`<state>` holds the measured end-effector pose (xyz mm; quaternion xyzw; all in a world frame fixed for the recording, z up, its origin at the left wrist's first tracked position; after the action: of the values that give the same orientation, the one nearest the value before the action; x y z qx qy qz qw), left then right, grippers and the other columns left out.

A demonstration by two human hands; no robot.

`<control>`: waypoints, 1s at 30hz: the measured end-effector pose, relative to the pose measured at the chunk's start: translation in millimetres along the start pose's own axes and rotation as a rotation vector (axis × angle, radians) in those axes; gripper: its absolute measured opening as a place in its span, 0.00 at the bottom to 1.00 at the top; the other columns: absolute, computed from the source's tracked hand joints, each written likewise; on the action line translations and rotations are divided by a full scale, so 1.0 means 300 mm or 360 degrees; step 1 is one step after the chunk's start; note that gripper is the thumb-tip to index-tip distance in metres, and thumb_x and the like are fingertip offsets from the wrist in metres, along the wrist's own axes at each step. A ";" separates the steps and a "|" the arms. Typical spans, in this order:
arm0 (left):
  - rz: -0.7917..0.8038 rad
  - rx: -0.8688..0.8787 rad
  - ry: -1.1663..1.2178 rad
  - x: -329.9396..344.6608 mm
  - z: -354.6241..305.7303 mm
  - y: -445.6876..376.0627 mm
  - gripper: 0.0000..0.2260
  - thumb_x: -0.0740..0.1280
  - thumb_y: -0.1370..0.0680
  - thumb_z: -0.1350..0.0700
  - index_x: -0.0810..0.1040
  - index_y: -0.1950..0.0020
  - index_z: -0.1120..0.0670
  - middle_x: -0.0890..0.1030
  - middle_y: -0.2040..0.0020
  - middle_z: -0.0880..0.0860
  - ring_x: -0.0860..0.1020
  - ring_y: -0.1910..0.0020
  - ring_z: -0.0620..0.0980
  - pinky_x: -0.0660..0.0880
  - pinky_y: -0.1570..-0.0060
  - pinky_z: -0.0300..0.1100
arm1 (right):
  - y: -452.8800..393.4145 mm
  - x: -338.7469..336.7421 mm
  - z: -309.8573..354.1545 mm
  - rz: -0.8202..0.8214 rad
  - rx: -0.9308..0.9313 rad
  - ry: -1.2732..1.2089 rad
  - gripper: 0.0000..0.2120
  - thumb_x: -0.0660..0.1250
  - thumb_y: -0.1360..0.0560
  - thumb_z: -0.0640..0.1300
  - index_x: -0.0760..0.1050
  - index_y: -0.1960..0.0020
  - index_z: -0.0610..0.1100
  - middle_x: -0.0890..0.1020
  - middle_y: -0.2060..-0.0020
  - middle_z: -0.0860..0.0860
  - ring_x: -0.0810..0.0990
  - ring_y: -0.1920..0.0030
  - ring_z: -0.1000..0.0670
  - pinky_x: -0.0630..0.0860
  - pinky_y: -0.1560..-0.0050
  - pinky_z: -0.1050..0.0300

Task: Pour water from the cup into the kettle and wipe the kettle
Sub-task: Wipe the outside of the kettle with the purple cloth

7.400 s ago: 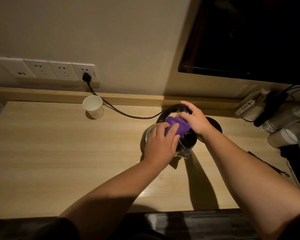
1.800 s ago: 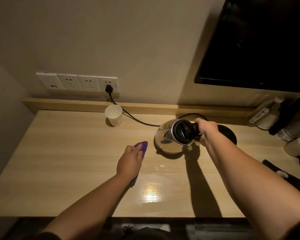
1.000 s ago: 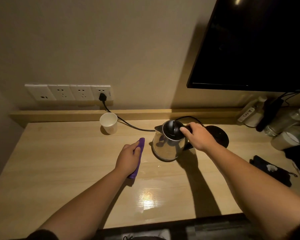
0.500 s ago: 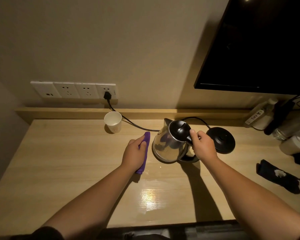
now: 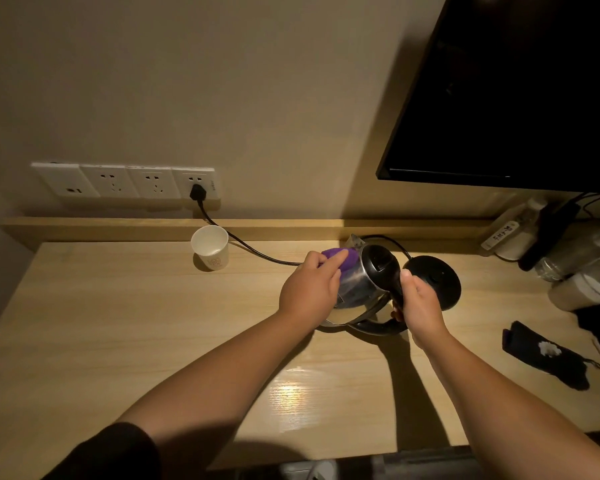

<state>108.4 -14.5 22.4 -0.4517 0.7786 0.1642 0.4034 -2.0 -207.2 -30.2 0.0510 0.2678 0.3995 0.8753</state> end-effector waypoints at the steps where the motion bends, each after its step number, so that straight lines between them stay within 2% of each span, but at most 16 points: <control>1: 0.0027 0.0029 -0.0065 0.012 -0.010 -0.007 0.19 0.57 0.17 0.51 0.65 0.26 0.44 0.70 0.38 0.50 0.74 0.47 0.47 0.78 0.54 0.43 | -0.002 -0.002 -0.003 0.0005 0.0005 -0.0001 0.21 0.53 0.18 0.59 0.76 0.52 0.46 0.78 0.60 0.44 0.77 0.57 0.46 0.76 0.59 0.53; 5: 0.0050 0.0152 -0.0276 0.039 -0.039 -0.024 0.20 0.57 0.18 0.50 0.62 0.25 0.44 0.69 0.35 0.51 0.72 0.42 0.50 0.75 0.52 0.42 | -0.013 -0.014 -0.014 0.0018 0.0043 -0.0018 0.20 0.53 0.18 0.59 0.76 0.49 0.47 0.79 0.57 0.43 0.78 0.54 0.46 0.75 0.56 0.53; 11: 0.0035 0.0163 -0.0372 0.063 -0.050 -0.043 0.19 0.53 0.17 0.46 0.62 0.26 0.45 0.69 0.35 0.52 0.72 0.42 0.50 0.76 0.53 0.42 | -0.029 -0.023 -0.018 0.0050 0.0030 -0.0030 0.20 0.52 0.18 0.58 0.76 0.51 0.45 0.76 0.63 0.44 0.76 0.60 0.47 0.74 0.60 0.51; 14: 0.0056 0.0053 -0.0381 0.072 -0.020 -0.062 0.19 0.54 0.17 0.48 0.63 0.26 0.46 0.69 0.35 0.53 0.73 0.44 0.51 0.76 0.54 0.44 | -0.027 -0.022 -0.023 0.0043 0.0032 -0.0063 0.20 0.52 0.17 0.57 0.75 0.51 0.44 0.74 0.64 0.45 0.75 0.62 0.47 0.72 0.60 0.51; 19: 0.0223 -0.0284 -0.0243 0.094 0.139 -0.094 0.14 0.52 0.17 0.49 0.70 0.34 0.46 0.70 0.42 0.52 0.75 0.54 0.52 0.76 0.57 0.47 | -0.026 -0.028 -0.037 0.0045 0.0019 -0.0060 0.21 0.52 0.18 0.58 0.75 0.51 0.43 0.75 0.63 0.43 0.76 0.60 0.46 0.73 0.58 0.49; 22: 0.0306 -0.0426 -0.0212 0.106 0.228 -0.091 0.15 0.51 0.16 0.49 0.71 0.33 0.46 0.71 0.41 0.53 0.76 0.55 0.52 0.76 0.56 0.47 | -0.034 -0.025 -0.027 0.0077 0.0032 -0.0041 0.20 0.52 0.18 0.57 0.75 0.53 0.44 0.75 0.63 0.42 0.75 0.60 0.46 0.73 0.60 0.51; 26: 0.0264 -0.0490 -0.0179 0.114 0.224 -0.084 0.16 0.51 0.16 0.49 0.70 0.32 0.46 0.71 0.40 0.54 0.74 0.56 0.52 0.73 0.59 0.44 | -0.051 -0.028 -0.025 0.0072 0.0084 -0.0069 0.20 0.53 0.18 0.57 0.75 0.54 0.43 0.74 0.65 0.45 0.75 0.61 0.46 0.73 0.59 0.50; 30: 0.0095 -0.0396 -0.0091 0.088 0.141 -0.063 0.15 0.53 0.17 0.50 0.71 0.32 0.48 0.70 0.41 0.53 0.75 0.55 0.53 0.76 0.56 0.47 | -0.041 -0.032 -0.072 0.0014 0.0198 -0.0135 0.23 0.52 0.19 0.59 0.75 0.54 0.43 0.75 0.67 0.45 0.75 0.63 0.46 0.73 0.59 0.50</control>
<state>137.6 -13.5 -22.3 -0.4701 0.7535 0.2842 0.3612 -10.1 -225.3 -48.3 0.1234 0.2546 0.3835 0.8792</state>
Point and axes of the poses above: each hand's wrist, its own y-axis away from the middle knuckle, its own x-axis out of the palm, z = x × y, the point moved 8 cm from there along -y, towards the middle knuckle
